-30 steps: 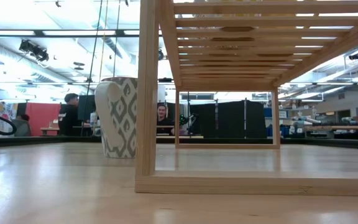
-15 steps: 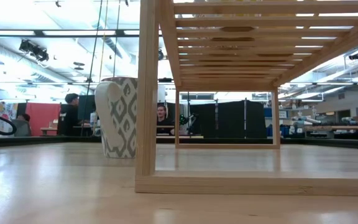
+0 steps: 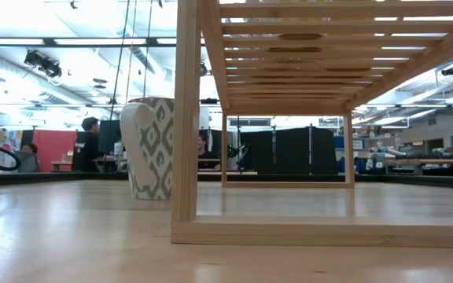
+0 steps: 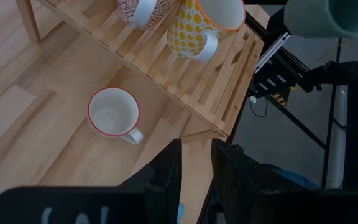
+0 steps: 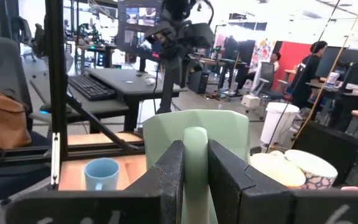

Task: Place coffee mugs
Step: Put the green mug on the shelf

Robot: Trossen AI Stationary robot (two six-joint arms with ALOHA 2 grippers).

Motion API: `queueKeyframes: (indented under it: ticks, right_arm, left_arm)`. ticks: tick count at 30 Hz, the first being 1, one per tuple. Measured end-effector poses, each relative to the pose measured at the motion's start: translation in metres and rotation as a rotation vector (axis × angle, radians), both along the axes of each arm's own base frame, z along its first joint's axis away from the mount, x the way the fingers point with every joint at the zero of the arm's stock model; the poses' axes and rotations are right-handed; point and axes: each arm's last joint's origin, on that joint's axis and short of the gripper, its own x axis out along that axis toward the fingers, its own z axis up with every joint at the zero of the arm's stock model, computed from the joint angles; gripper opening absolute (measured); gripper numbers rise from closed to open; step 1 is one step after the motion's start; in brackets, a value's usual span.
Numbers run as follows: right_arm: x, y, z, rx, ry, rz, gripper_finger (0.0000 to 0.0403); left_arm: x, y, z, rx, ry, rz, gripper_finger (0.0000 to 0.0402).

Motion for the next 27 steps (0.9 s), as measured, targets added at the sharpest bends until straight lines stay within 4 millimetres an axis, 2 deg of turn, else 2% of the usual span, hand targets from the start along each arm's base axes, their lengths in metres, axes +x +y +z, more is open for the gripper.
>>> queueKeyframes:
  ticks: [5, 10, 21, 27]
  right_arm:
    - [0.003, 0.008, -0.011, 0.012, -0.004, 0.002, 0.006]
    - [0.001, 0.002, -0.013, 0.021, -0.009, 0.0, 0.006]
    - [-0.016, -0.036, -0.011, 0.104, -0.043, 0.001, 0.006]
    - [-0.024, -0.047, -0.014, 0.105, -0.043, 0.012, 0.006]
  left_arm:
    - [0.0, 0.0, 0.0, 0.0, 0.0, 0.0, 0.0091]
    - [0.0, 0.0, 0.0, 0.001, 0.001, 0.0, 0.0091]
    - [0.0, 0.0, 0.0, 0.001, 0.001, -0.001, 0.0091]
    - [0.0, 0.0, 0.0, 0.001, 0.001, 0.0, 0.0091]
